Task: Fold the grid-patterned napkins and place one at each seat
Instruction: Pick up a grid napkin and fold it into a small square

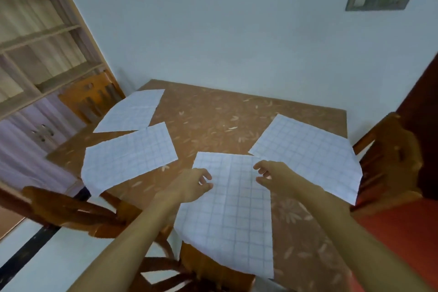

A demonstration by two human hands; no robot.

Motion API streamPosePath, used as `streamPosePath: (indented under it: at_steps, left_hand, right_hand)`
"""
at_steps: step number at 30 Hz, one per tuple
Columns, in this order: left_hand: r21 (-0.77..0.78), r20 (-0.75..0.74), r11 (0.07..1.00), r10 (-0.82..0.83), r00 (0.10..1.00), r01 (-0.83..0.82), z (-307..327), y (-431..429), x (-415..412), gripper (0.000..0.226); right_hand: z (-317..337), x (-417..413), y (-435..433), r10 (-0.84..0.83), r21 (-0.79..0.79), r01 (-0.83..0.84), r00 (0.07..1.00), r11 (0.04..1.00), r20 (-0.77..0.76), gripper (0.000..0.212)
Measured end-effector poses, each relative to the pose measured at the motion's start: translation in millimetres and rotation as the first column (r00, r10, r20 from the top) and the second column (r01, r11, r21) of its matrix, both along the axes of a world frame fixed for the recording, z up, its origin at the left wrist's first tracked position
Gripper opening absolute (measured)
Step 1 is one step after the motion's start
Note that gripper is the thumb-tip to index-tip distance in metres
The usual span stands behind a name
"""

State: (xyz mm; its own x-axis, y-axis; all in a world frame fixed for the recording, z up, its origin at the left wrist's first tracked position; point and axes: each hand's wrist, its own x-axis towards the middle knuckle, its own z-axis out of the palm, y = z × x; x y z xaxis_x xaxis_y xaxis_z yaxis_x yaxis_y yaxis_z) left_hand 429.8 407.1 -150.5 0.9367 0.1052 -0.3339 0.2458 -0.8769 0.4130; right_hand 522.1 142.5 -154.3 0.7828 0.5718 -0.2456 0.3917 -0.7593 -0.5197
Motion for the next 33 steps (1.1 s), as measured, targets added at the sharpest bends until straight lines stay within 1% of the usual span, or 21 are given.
streamPosePath:
  at_steps: [3, 5, 7, 10, 13, 17, 25, 29, 31, 33]
  left_hand:
    - [-0.006, -0.024, 0.998, -0.058, 0.998, 0.058, -17, 15, 17, 0.027]
    - [-0.037, -0.04, 0.997, -0.065, 0.997, 0.063, -30, 23, 27, 0.021]
    - [-0.05, -0.062, 0.997, -0.063, 0.996, 0.06, -43, 30, 36, 0.007]
    - [-0.072, -0.092, 0.996, -0.059, 0.994, 0.053, -62, 34, 53, 0.004]
    - [-0.1, -0.109, 0.995, -0.031, 0.994, 0.02, -80, 34, 75, 0.014]
    - [-0.103, -0.091, 0.994, 0.028, 0.995, -0.037, -101, 35, 110, 0.018]
    - [0.101, -0.092, 0.994, -0.044, 0.995, 0.053, -152, 17, 197, 0.035]
    - [0.135, -0.104, 0.985, -0.092, 0.99, 0.106, -184, 8, 226, 0.044]
    - [0.157, -0.062, 0.979, -0.122, 0.991, 0.131, -194, 4, 237, 0.049]
    - [0.175, -0.026, 0.972, -0.154, 0.988, 0.156, -203, 2, 248, 0.057]
  right_hand:
    - [-9, 2, 10, -0.031, -0.043, 0.031, 0.999, 0.999, -0.004, 0.039]
    - [-14, 5, 14, -0.048, -0.087, 0.046, 0.999, 0.995, -0.018, 0.038]
    - [-21, 11, 16, -0.081, -0.104, 0.077, 0.996, 0.992, -0.037, 0.037]
    - [-33, 26, 16, -0.131, -0.121, 0.121, 0.989, 0.985, -0.072, 0.037]
    - [-52, 44, 17, -0.166, -0.129, 0.153, 0.981, 0.98, -0.1, 0.035]
    - [-87, 81, 19, -0.204, -0.131, 0.187, 0.971, 0.974, -0.125, 0.032]
    - [-157, 165, 28, -0.168, -0.162, 0.145, 0.976, 0.976, -0.138, 0.035]
    - [-186, 195, 40, -0.104, -0.156, 0.088, 0.989, 0.984, -0.101, 0.039]
    - [-195, 204, 48, -0.061, -0.127, 0.05, 0.994, 0.991, -0.087, 0.041]
    - [-203, 210, 55, -0.032, -0.103, 0.021, 0.994, 0.994, -0.107, 0.045]
